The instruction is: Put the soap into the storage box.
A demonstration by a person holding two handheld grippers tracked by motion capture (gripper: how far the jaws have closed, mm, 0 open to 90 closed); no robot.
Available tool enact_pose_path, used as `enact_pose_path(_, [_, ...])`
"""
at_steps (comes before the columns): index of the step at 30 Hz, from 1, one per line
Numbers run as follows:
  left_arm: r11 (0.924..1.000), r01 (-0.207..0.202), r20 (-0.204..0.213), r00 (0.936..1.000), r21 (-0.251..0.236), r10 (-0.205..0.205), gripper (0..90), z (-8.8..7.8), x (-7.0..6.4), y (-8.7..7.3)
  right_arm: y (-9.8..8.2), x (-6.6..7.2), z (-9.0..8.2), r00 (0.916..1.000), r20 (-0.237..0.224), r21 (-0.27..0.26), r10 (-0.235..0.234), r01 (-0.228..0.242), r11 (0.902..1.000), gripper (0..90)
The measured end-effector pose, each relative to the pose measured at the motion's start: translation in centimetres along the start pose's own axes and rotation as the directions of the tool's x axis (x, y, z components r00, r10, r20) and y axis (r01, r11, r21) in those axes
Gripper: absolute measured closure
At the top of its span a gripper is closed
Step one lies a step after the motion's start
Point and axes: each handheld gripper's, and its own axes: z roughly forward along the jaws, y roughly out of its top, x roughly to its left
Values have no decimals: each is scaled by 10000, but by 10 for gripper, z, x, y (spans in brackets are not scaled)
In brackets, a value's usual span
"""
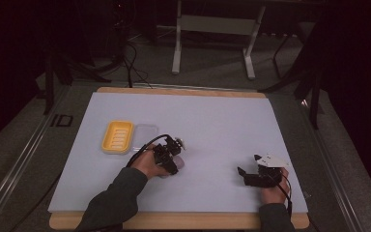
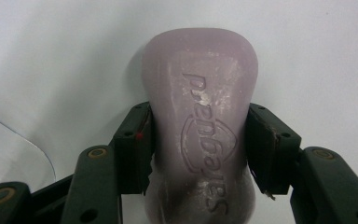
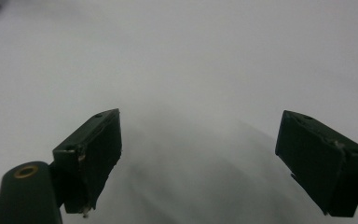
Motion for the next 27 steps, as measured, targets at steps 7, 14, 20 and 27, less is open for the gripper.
enact_pose_path(7, [9991,31,102,9999,434,-35,465,0,2,6,0,0,0,10000,-3,15,-31,31,10000,141])
enact_pose_path(14, [9930,-167,-284,9994,1168,202,486,2,-3,16,0,0,0,10000,-26,37,-20,20,10000,141])
enact_pose_path(20, [9901,-198,-368,9990,1392,252,492,3,-4,19,0,0,0,10000,-34,42,-45,45,10000,142])
enact_pose_path(27, [9836,-692,-472,9958,1663,781,499,3,-7,22,0,-1,1,9999,-135,46,23,-22,10000,142])
